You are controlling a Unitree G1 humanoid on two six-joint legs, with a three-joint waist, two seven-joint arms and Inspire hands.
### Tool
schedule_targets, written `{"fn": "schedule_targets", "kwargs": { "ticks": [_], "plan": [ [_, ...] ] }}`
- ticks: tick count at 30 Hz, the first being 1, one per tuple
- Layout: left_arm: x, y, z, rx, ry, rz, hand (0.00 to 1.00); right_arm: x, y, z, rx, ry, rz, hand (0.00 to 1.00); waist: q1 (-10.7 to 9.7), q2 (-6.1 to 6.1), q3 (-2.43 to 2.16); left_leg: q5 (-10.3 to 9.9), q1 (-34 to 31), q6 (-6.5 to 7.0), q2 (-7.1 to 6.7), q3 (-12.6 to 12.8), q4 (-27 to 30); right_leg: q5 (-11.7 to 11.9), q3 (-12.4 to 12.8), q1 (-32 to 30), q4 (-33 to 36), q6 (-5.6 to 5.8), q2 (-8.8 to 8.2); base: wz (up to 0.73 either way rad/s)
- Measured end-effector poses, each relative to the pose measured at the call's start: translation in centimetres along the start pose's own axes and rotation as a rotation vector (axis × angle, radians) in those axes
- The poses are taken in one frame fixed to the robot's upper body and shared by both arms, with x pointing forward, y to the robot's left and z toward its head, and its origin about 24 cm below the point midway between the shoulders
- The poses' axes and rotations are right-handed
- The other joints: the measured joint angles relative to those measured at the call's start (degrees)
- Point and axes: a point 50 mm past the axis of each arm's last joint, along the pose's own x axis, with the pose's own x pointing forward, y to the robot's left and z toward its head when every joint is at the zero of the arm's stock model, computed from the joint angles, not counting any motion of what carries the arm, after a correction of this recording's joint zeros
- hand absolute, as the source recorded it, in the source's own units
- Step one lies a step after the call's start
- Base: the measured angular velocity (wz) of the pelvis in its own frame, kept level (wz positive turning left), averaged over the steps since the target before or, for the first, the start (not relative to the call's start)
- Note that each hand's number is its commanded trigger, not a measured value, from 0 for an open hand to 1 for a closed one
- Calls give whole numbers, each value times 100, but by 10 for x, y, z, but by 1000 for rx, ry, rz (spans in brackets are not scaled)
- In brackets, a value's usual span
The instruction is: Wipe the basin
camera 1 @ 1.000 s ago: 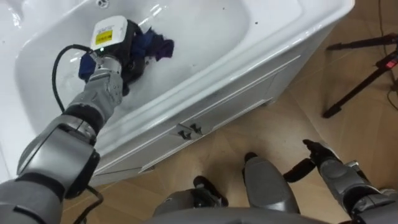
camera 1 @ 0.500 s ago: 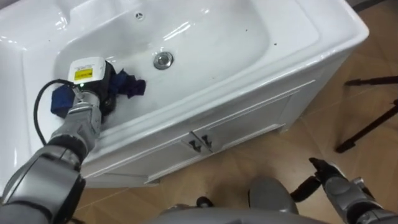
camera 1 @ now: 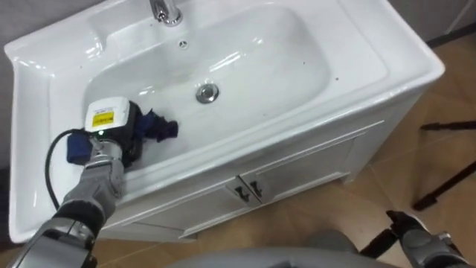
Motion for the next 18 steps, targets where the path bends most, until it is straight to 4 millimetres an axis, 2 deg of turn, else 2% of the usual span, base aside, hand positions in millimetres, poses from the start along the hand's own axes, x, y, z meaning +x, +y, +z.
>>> {"fn": "schedule_targets", "kwargs": {
  "ticks": [5,11,15,18],
  "plan": [
    [-4,-3,-1,-9,3,-1,100,0,0,1,-7,3,-1,0,9,-14,4,12,91,-19,-9,-47,-60,-28,-1,76,-7,-15,8,0],
    [-2,1,3,-12,13,21,100,0,4,2,-7,5,17,0,-1,-91,30,13,108,-22,-14,-54,-56,-62,8,72,13,-19,2,0],
    [6,6,11,-26,15,24,100,0,6,4,50,2,36,0,-1,-144,68,12,68,-22,-30,-58,-41,-106,19,-19,135,-5,-22,0],
    [19,16,20,-78,30,34,100,0,6,15,87,-24,31,0,-7,-185,101,10,-170,-20,-23,-51,99,-116,46,-295,314,-3,-47,-1]
  ]
}}
